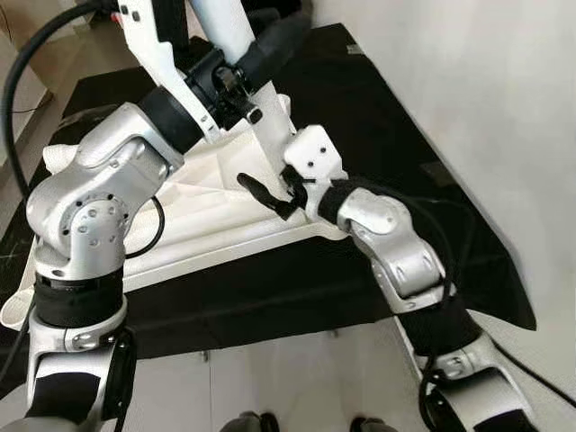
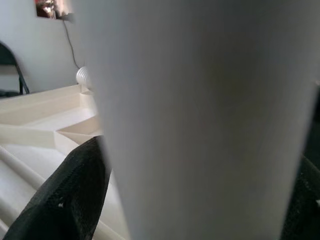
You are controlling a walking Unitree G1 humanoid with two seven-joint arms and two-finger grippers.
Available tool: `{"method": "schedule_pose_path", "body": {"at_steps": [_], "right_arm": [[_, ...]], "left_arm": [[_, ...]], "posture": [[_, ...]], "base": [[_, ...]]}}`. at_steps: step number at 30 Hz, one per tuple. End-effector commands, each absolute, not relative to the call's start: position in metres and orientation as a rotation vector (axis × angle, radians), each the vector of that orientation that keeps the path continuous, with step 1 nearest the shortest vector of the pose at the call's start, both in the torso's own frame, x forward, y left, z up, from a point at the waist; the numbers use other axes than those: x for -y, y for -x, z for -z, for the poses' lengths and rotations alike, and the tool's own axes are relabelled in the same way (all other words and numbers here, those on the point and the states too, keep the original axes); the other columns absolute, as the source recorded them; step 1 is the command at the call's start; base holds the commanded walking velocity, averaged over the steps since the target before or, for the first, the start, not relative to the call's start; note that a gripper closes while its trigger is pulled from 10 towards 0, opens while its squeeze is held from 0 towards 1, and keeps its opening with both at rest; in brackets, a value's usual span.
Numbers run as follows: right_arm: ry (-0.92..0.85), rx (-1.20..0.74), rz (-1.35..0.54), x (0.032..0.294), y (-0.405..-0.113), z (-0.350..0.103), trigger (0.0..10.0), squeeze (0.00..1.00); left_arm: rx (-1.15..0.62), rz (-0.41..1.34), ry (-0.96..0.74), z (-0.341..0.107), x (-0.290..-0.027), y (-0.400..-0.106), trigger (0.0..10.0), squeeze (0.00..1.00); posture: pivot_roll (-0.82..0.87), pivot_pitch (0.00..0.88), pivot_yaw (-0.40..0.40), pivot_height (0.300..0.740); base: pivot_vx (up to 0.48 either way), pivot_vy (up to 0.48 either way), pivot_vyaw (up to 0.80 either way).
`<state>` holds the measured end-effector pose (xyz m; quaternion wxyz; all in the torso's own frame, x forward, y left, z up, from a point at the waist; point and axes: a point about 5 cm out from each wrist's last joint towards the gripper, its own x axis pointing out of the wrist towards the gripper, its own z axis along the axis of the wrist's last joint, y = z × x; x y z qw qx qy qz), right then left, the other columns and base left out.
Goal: Building children table
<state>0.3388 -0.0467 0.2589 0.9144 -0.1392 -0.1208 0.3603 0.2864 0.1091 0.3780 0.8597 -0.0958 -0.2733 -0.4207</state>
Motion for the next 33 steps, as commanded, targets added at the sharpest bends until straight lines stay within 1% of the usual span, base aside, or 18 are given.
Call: {"method": "schedule_pose_path", "body": {"at_steps": [1, 6, 7, 9, 10, 18, 26, 27, 28, 29, 33], "right_arm": [[0.202, 0.234, -0.802, 0.024, -0.335, -0.265, 10.0, 0.0], [0.162, 0.186, -0.803, 0.022, -0.337, -0.266, 10.0, 0.0], [0.161, 0.176, -0.803, 0.022, -0.338, -0.266, 4.5, 0.0], [0.162, 0.168, -0.802, 0.022, -0.338, -0.267, 4.5, 0.0], [0.184, 0.148, -0.806, 0.023, -0.34, -0.266, 0.0, 0.0], [0.221, 0.148, -0.799, 0.023, -0.341, -0.266, 0.0, 0.0], [0.219, 0.175, -0.79, 0.022, -0.342, -0.27, 0.0, 0.0], [0.219, 0.175, -0.787, 0.024, -0.342, -0.27, 0.0, 0.0], [0.219, 0.175, -0.784, 0.025, -0.343, -0.271, 0.0, 0.0], [0.219, 0.174, -0.776, 0.027, -0.344, -0.271, 0.0, 0.0], [0.217, 0.174, -0.767, 0.029, -0.345, -0.271, 0.0, 0.0]], "left_arm": [[0.577, 1.062, 0.244, -0.374, -0.084, -0.279, 0.0, 0.0], [0.566, 1.077, 0.245, -0.369, -0.08, -0.281, 0.0, 0.0], [0.563, 1.083, 0.245, -0.368, -0.078, -0.28, 0.0, 0.0], [0.562, 1.088, 0.245, -0.367, -0.076, -0.279, 0.0, 0.0], [0.559, 1.099, 0.249, -0.366, -0.073, -0.277, 0.0, 0.0], [0.578, 1.118, 0.257, -0.369, -0.069, -0.28, 0.0, 0.0], [0.607, 1.1, 0.265, -0.373, -0.072, -0.282, 0.0, 0.0], [0.62, 1.069, 0.262, -0.375, -0.075, -0.284, 8.3, 0.0], [0.629, 1.046, 0.261, -0.376, -0.077, -0.285, 8.3, 0.0], [0.639, 1.02, 0.267, -0.379, -0.081, -0.287, 10.0, 1.0], [0.644, 1.013, 0.28, -0.382, -0.083, -0.288, 10.0, 1.0]], "posture": [[-0.01, 0.141, 0.105, 0.74], [-0.01, 0.141, 0.105, 0.74], [-0.01, 0.14, 0.105, 0.74], [-0.01, 0.14, 0.106, 0.74], [-0.01, 0.14, 0.103, 0.74], [-0.01, 0.133, 0.104, 0.74], [-0.02, 0.127, 0.102, 0.74], [-0.02, 0.127, 0.103, 0.74], [-0.02, 0.127, 0.102, 0.74], [-0.02, 0.127, 0.1, 0.74], [-0.02, 0.127, 0.1, 0.74]], "base": [[0.0, 0.0, 0.0], [0.0, 0.0, 0.0], [0.0, 0.0, 0.0], [0.0, 0.0, 0.0], [0.0, 0.0, 0.0], [0.0, 0.0, 0.0], [0.0, 0.0, 0.0], [0.0, 0.0, 0.0], [0.0, 0.0, 0.0], [0.0, 0.0, 0.0], [0.0, 0.0, 0.0]]}}
